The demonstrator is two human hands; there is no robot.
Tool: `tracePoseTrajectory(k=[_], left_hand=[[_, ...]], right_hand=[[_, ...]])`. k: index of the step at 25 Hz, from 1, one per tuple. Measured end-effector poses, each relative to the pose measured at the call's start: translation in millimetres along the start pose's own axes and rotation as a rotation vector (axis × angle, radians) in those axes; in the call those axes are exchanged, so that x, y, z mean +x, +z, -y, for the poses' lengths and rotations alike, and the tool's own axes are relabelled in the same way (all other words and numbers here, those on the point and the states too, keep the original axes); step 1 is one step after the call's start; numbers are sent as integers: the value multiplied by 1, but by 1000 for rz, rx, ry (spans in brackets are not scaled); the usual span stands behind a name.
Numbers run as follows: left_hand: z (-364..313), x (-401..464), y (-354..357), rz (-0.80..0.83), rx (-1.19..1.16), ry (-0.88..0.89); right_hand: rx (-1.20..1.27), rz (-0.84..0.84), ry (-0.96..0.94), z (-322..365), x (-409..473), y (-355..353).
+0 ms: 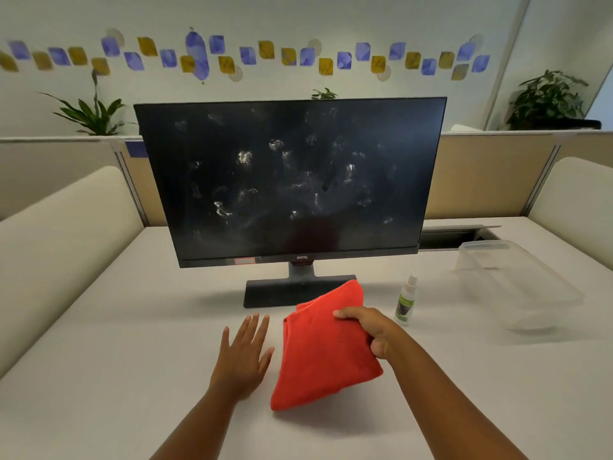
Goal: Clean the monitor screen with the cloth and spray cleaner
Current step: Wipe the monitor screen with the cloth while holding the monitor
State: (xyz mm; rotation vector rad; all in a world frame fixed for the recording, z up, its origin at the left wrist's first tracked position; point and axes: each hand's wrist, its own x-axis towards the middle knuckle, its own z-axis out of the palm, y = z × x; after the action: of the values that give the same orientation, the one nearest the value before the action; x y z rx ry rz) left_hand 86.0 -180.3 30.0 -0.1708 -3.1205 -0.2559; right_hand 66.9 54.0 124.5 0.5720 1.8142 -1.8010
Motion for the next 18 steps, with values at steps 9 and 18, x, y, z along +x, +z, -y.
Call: tracePoseTrajectory(k=[9, 18], left_hand=[[49, 22, -63, -219, 96, -37], [102, 80, -187, -564, 147, 25]], right_hand=[[198, -63, -253, 36, -23, 48], [123, -529, -749, 101, -37, 138]])
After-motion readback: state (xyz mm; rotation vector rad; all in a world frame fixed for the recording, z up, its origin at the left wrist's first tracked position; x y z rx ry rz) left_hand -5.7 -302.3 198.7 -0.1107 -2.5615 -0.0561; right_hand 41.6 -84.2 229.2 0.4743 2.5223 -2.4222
